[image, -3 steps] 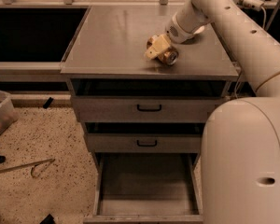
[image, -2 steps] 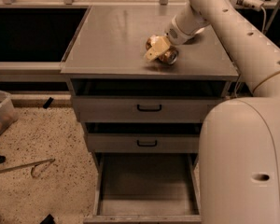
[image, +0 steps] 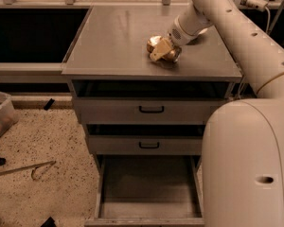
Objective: Place orange can into bottom drawer
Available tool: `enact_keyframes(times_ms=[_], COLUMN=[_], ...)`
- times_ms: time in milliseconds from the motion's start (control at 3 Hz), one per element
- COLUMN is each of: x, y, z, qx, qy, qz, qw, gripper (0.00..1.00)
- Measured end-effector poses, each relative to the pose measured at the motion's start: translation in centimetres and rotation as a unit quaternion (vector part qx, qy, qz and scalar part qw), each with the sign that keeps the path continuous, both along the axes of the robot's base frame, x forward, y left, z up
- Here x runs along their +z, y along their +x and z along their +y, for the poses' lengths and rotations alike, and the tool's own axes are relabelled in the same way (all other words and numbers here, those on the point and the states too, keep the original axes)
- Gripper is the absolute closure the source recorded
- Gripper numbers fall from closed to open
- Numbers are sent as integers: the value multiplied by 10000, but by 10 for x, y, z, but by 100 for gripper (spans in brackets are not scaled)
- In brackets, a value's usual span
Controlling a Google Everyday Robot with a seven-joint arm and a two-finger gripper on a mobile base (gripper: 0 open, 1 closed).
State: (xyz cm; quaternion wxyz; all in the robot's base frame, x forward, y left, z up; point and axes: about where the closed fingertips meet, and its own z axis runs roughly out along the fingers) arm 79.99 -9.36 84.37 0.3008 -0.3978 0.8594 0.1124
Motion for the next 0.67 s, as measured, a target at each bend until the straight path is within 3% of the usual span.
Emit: enact_keyframes(times_ms=[333, 667], x=[20, 60], y=[-21, -68], z=[-2, -20], qx=[266, 468], qy=[-239, -370], qz=[-80, -386], qw=[9993, 9975], gripper=[65, 89])
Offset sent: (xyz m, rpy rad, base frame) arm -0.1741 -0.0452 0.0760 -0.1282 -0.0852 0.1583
